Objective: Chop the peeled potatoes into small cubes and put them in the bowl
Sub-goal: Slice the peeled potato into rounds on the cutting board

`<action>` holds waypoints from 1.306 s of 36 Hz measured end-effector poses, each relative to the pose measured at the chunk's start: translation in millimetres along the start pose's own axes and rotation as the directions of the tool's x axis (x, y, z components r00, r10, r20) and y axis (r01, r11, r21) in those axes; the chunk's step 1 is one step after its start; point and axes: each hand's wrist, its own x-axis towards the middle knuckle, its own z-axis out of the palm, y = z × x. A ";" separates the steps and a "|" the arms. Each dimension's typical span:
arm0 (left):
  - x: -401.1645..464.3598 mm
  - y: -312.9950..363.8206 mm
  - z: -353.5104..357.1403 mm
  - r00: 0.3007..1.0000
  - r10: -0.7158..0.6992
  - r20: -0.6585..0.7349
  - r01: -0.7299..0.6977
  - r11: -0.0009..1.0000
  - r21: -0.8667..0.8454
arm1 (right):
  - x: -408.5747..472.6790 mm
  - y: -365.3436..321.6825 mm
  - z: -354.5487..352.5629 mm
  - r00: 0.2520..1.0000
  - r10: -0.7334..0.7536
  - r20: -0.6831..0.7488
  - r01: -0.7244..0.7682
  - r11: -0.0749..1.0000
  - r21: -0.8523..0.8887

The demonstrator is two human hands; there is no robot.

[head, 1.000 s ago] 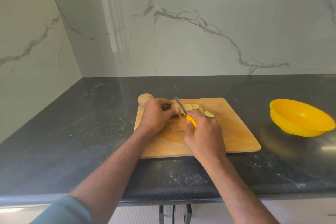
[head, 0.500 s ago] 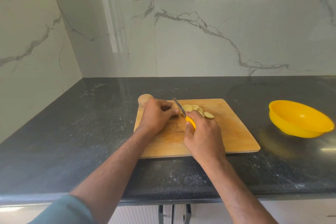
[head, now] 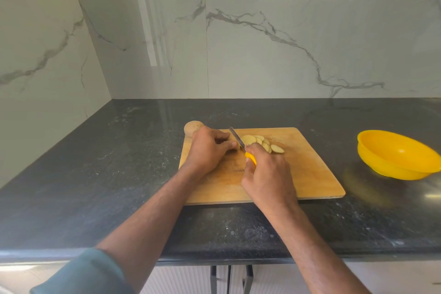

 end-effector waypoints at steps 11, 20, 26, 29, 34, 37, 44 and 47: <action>1.2 -4.6 0.0 1.000 -0.019 0.004 0.019 1.000 -0.018 | 3.4 -8.8 -0.2 0.999 0.025 0.042 -0.022 0.997 -0.078; 2.2 -4.9 1.4 1.000 -0.013 0.001 0.013 0.999 0.042 | 9.7 -8.6 1.6 0.995 0.035 0.096 -0.031 0.999 -0.039; 2.1 -6.5 2.1 0.999 0.039 -0.011 -0.038 0.997 0.061 | 16.5 -12.3 5.7 0.989 0.049 0.136 -0.039 0.996 -0.080; 3.2 -7.2 1.6 0.998 0.054 -0.019 -0.052 0.996 0.071 | 20.0 -12.9 6.9 0.991 0.043 0.129 -0.034 0.997 -0.076; 3.6 -9.3 3.1 0.998 0.053 -0.028 -0.050 0.995 0.089 | 25.8 -15.7 10.6 0.989 0.056 0.138 -0.047 0.997 -0.066; -0.4 -5.0 2.3 0.998 0.063 -0.016 -0.062 0.994 0.085 | 24.0 -14.3 8.0 0.987 0.058 0.148 -0.050 0.997 -0.058; -0.1 -2.9 2.0 0.998 0.054 -0.015 -0.052 0.994 0.098 | 17.2 -12.5 0.2 0.977 0.073 0.200 -0.054 0.994 -0.099; 0.6 -3.3 2.3 0.998 0.056 -0.018 -0.054 0.993 0.103 | 11.0 -12.1 -4.4 0.979 0.059 0.197 -0.037 0.993 -0.111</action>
